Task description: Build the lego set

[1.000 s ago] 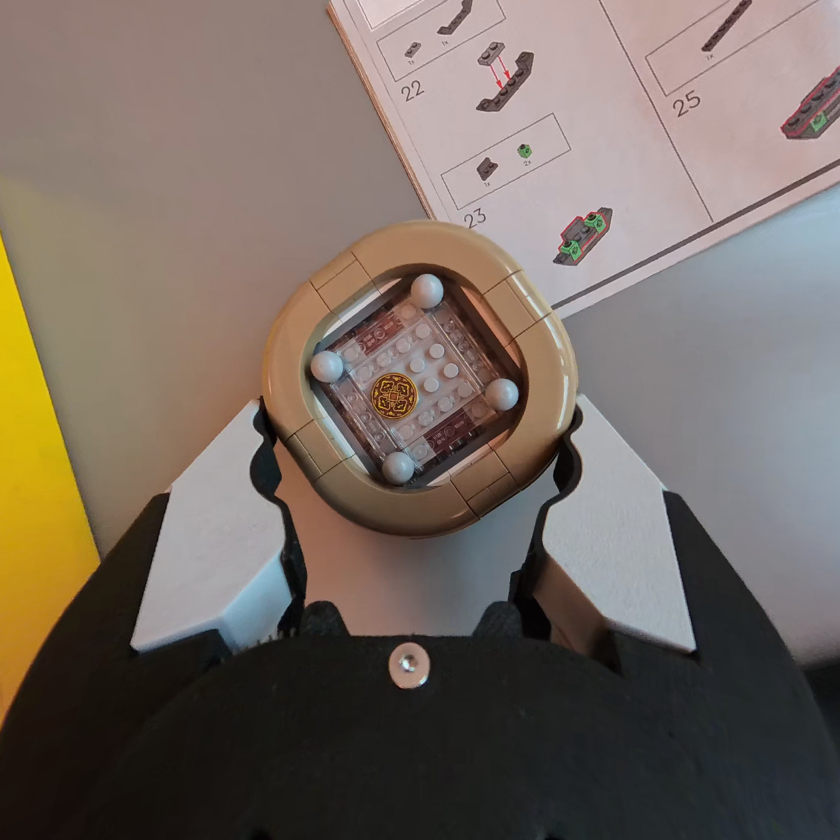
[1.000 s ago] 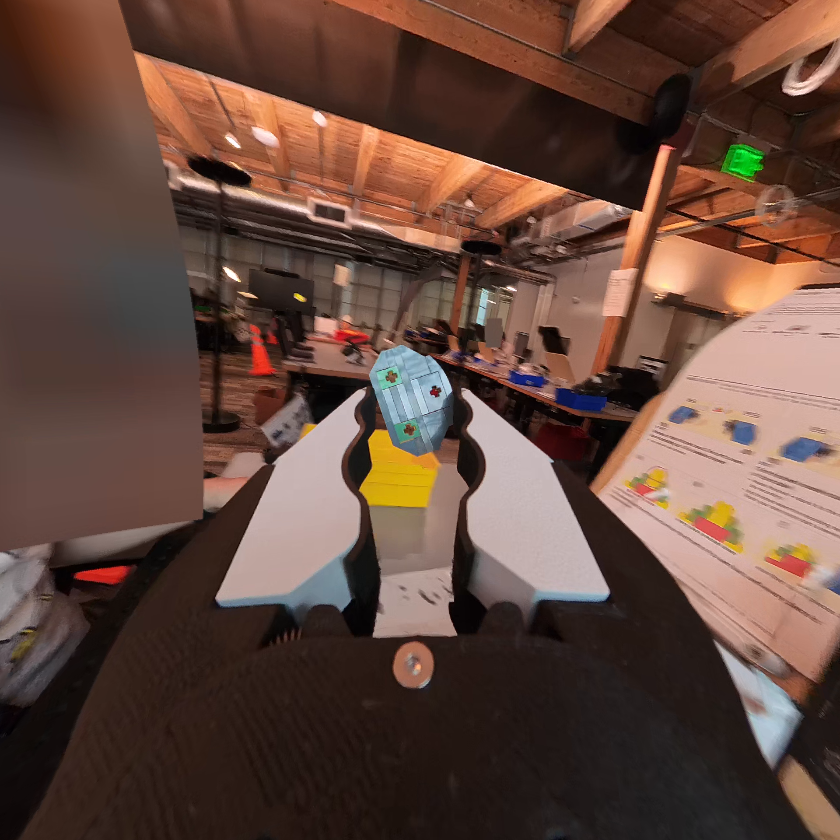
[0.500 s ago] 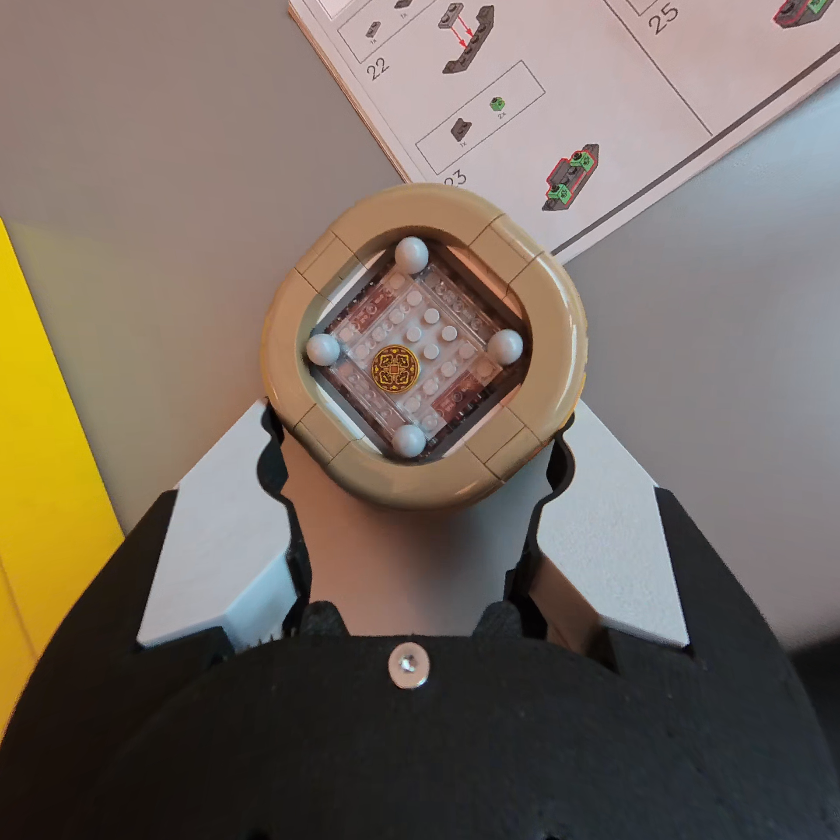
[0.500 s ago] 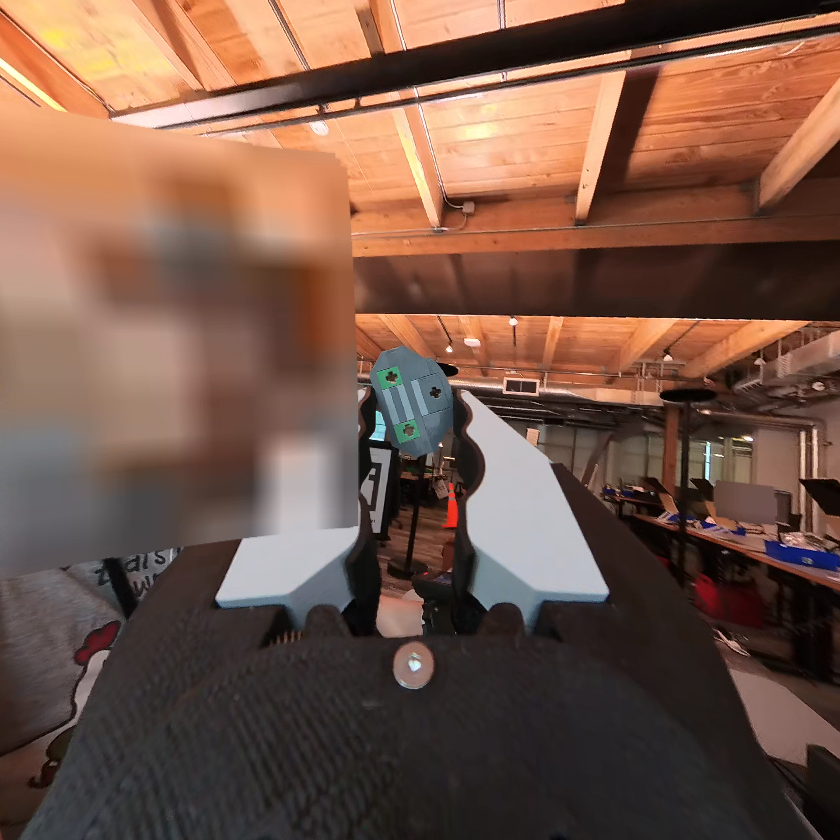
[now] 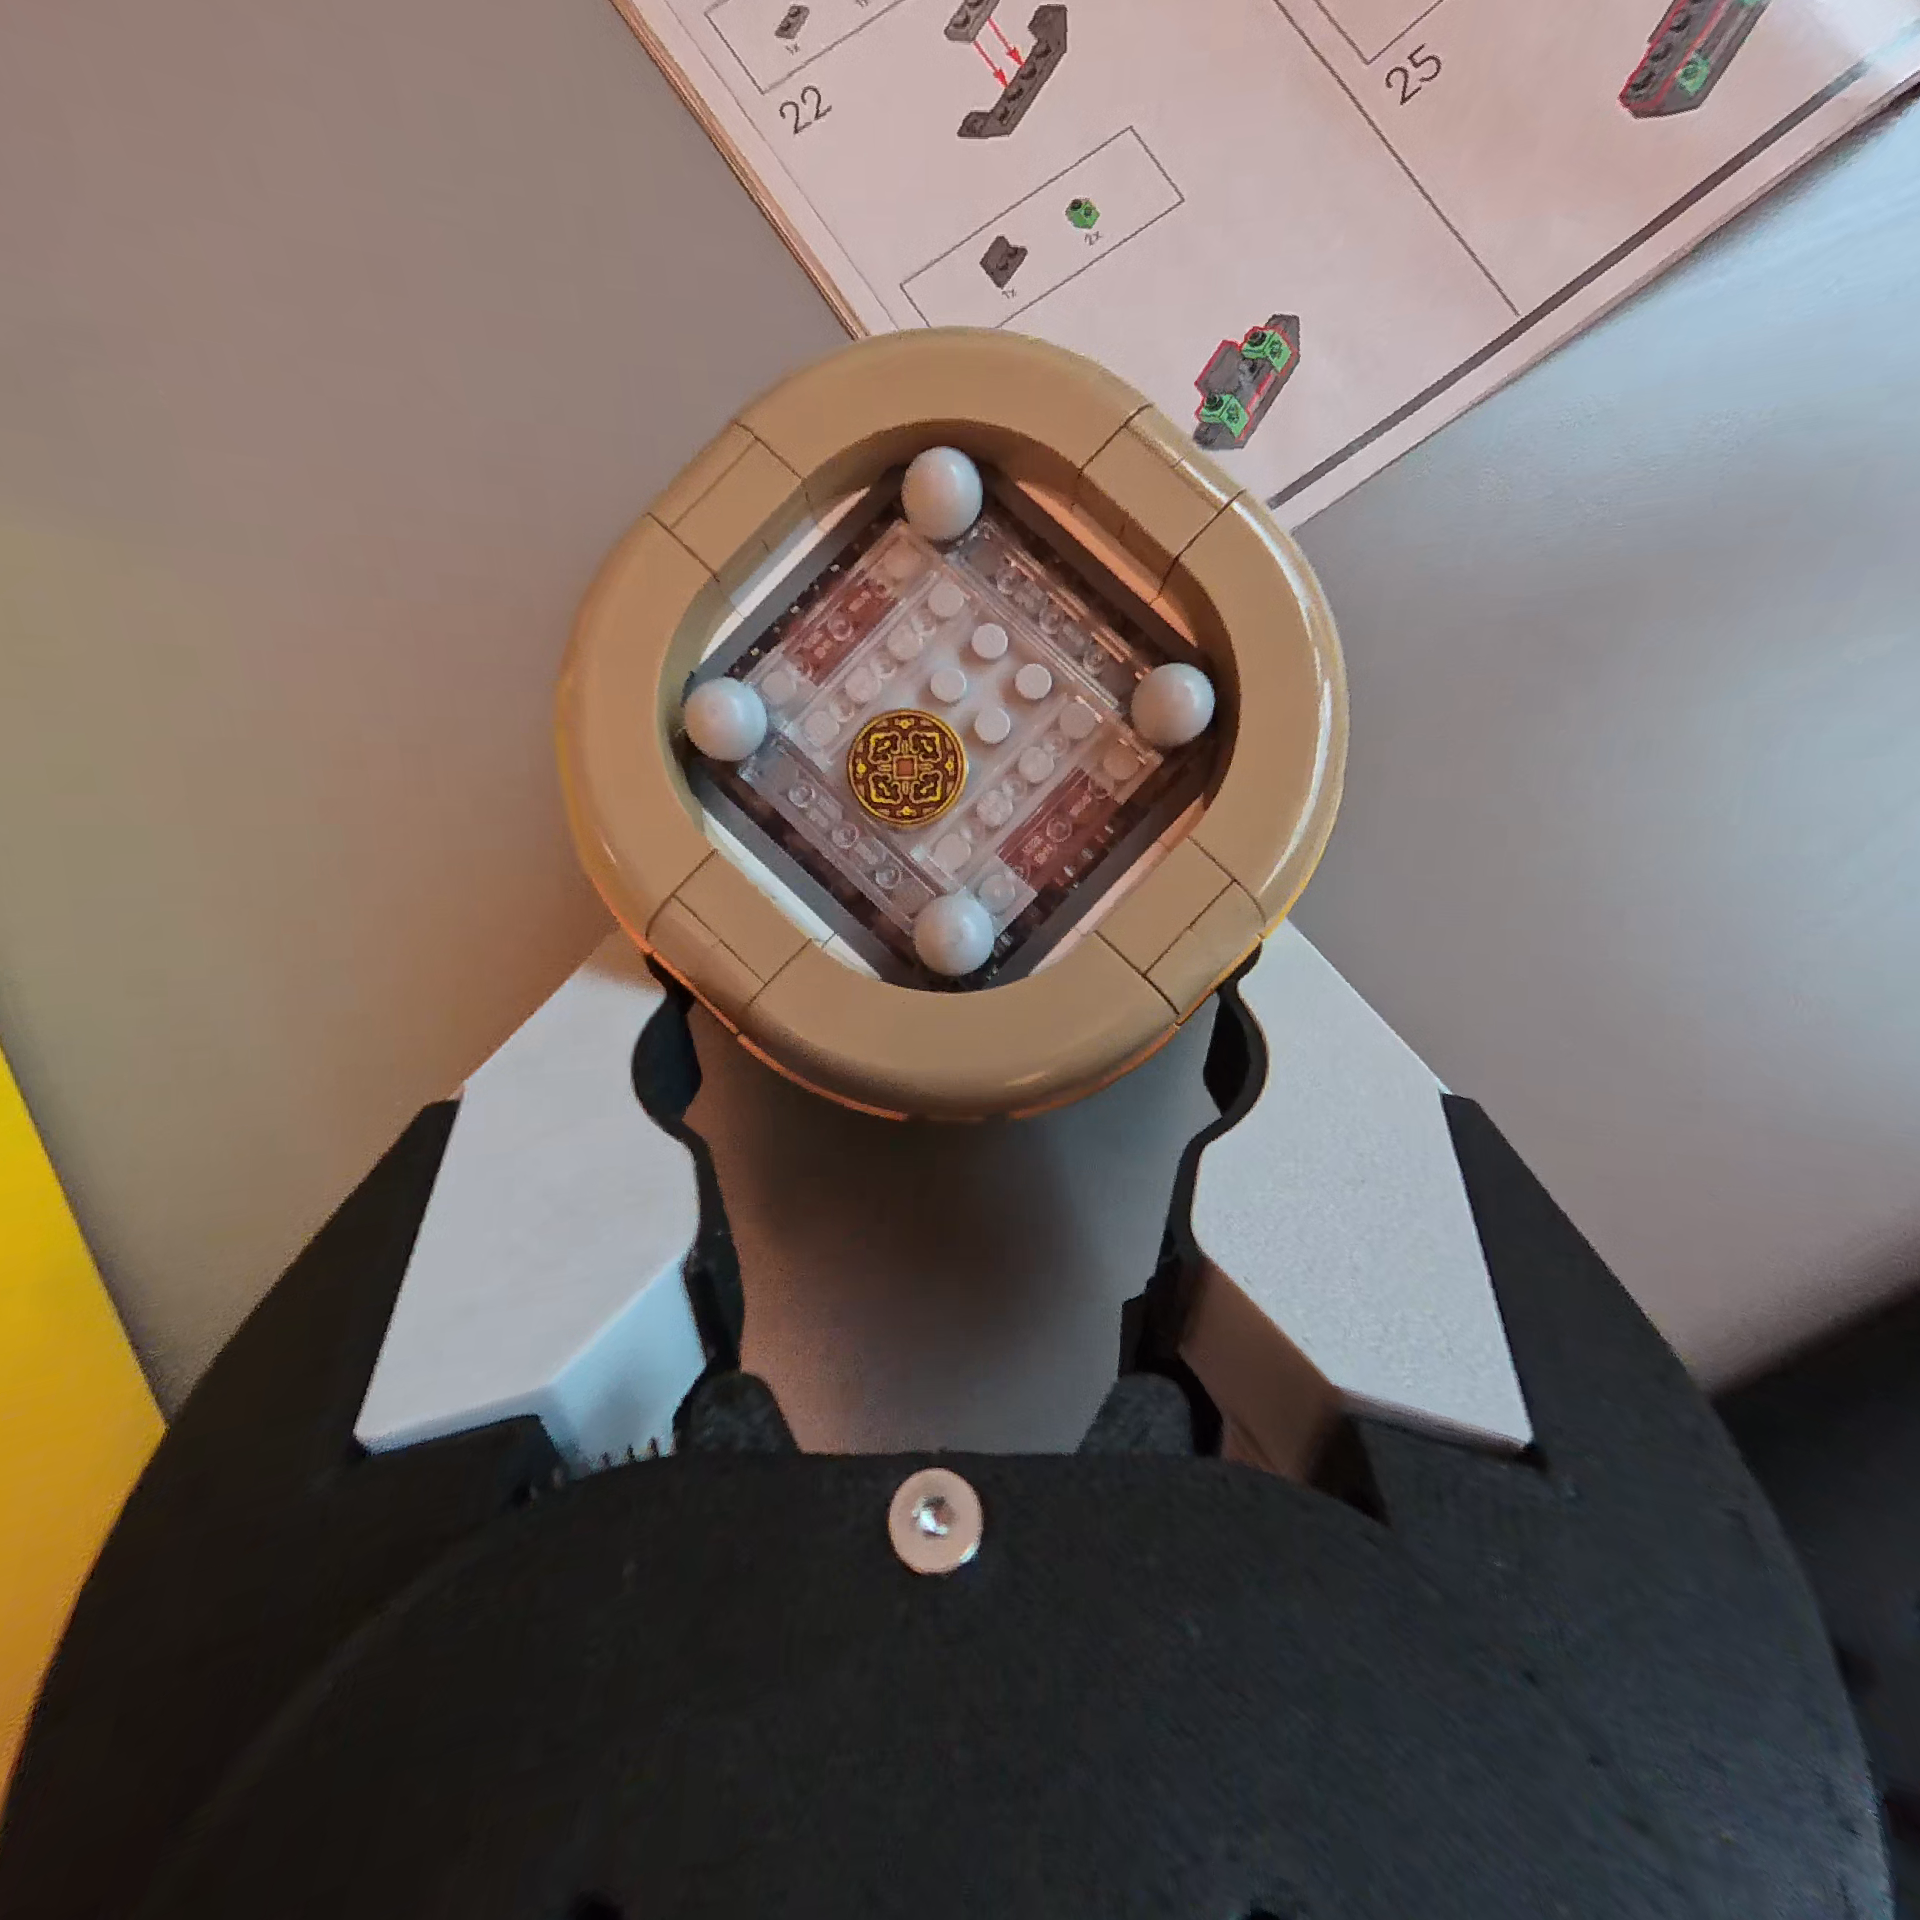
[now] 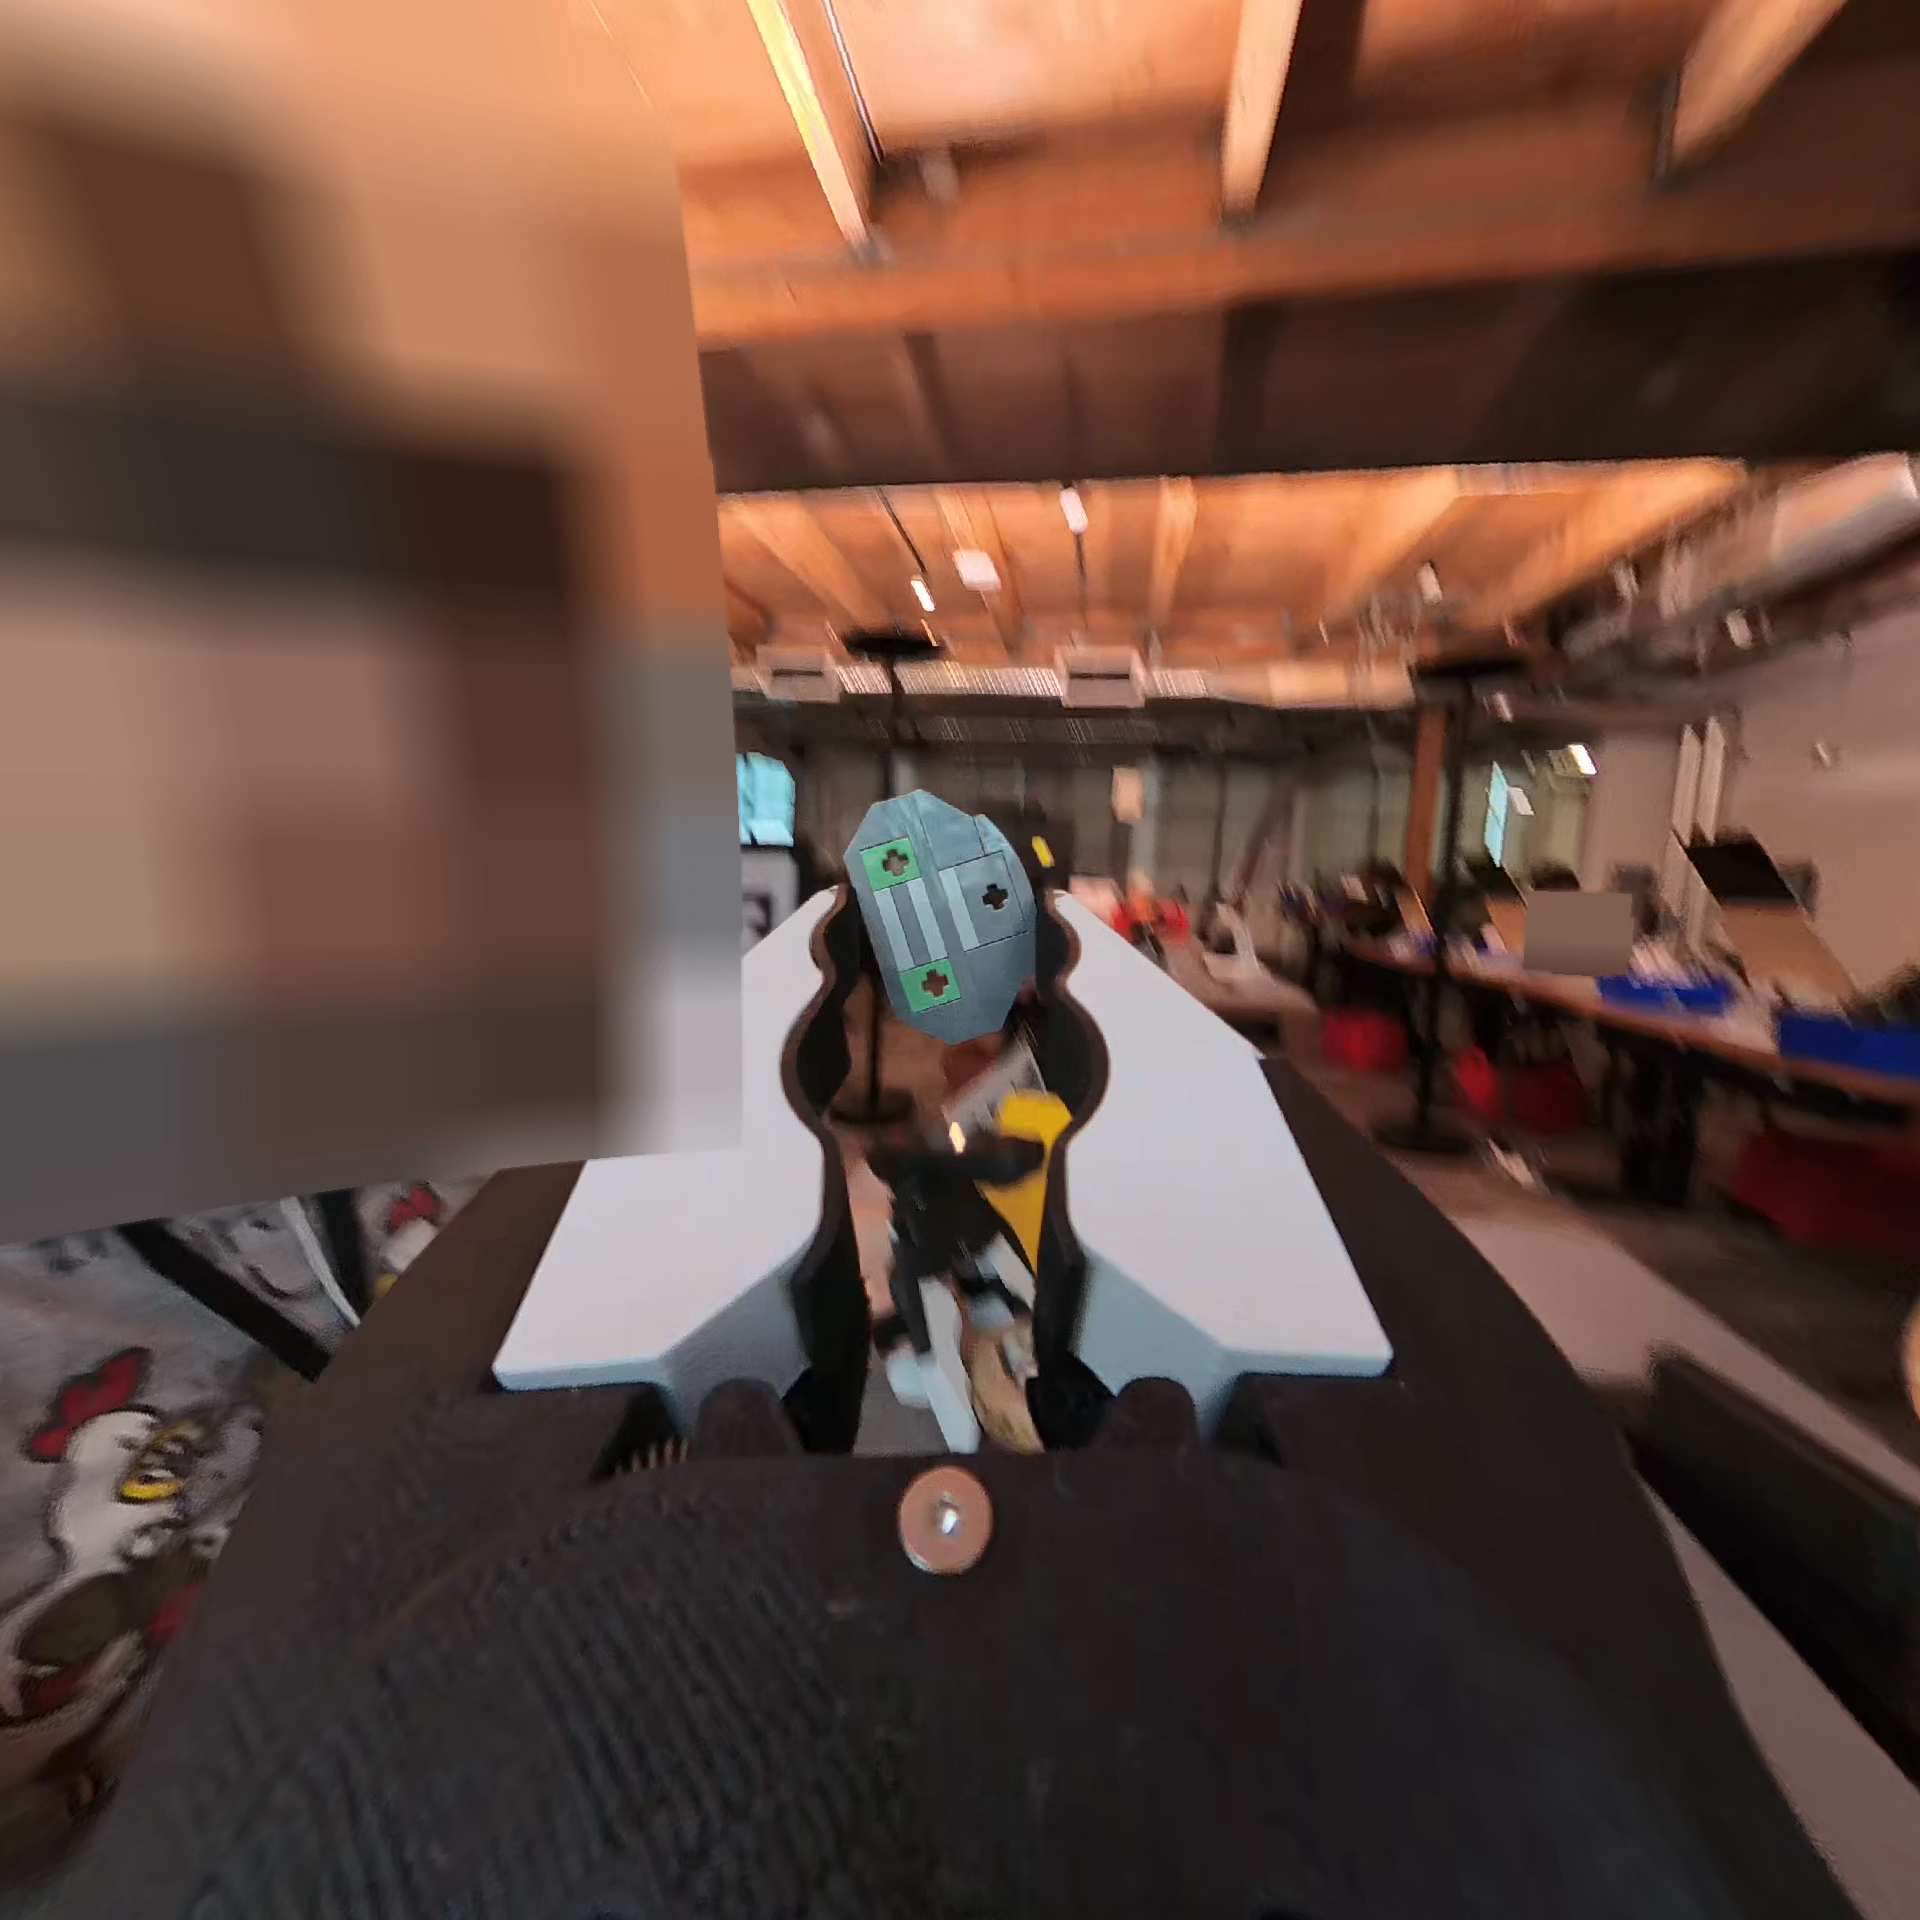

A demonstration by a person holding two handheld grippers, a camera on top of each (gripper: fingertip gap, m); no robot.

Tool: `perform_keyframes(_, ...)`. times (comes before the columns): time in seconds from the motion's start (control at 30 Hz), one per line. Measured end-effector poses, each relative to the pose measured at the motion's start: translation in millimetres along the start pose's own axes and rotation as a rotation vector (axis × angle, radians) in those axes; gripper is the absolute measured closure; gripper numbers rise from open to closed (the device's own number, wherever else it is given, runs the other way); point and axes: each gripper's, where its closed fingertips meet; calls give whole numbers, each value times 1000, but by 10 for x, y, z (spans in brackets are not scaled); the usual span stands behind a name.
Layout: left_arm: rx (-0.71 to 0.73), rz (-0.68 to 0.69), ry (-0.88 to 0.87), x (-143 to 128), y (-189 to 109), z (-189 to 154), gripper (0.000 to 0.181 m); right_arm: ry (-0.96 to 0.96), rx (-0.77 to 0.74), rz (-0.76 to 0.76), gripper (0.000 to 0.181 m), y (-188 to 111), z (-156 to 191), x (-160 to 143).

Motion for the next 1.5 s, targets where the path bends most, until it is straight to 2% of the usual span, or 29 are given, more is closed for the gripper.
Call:
perform_keyframes(0.03,-4,-7,4,-2,-2,3,82,-7,-30,50,149,65,-59,-102)
perform_keyframes(0.13,-13,-17,15,-7,-11,9,84,-32,-62,173,148,283,-154,-384)
perform_keyframes(0.3,-30,-46,4,0,-21,-3,84,-32,-38,276,148,580,-171,-719)
perform_keyframes(0.43,-111,-96,-82,58,-69,-96,73,-53,-75,408,148,698,-272,-1065)
perform_keyframes(0.5,-143,-149,-168,141,-98,-117,58,-73,-100,466,148,760,-330,-1223)
perform_keyframes(0.57,-166,-198,-242,220,-117,-141,52,-120,-122,539,148,816,-371,-1398)
perform_keyframes(0.7,-40,-202,-245,241,-77,-34,54,-246,-138,665,148,967,-388,-1739)
perform_keyframes(0.77,-2,-217,-227,276,-89,-6,62,-303,-150,739,148,1029,-410,-1923)
perform_keyframes(0.97,-20,-212,-190,282,-95,-18,67,-473,-75,939,148,1089,-324,-2407)
perform_keyframes(1.13,-78,-203,-137,256,-113,-46,67,-494,-31,962,148,1122,-256,-2529)
perform_keyframes(1.33,-76,-206,-145,235,-127,-21,67,-492,-37,1002,148,1088,-274,-2572)
perform_keyframes(1.4,-62,-205,-165,227,-129,8,68,-468,-69,1074,148,955,-333,-2553)
perform_keyframes(1.5,-11,-204,-217,208,-140,122,68,-367,-193,1262,148,457,-435,-2375)
Point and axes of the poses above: each gripper's, where its closed fingertips meet, y out along the fingers, x out of its top, z = x × y across the jaws, and after that the axes turned 1 degree about -z, right-handed
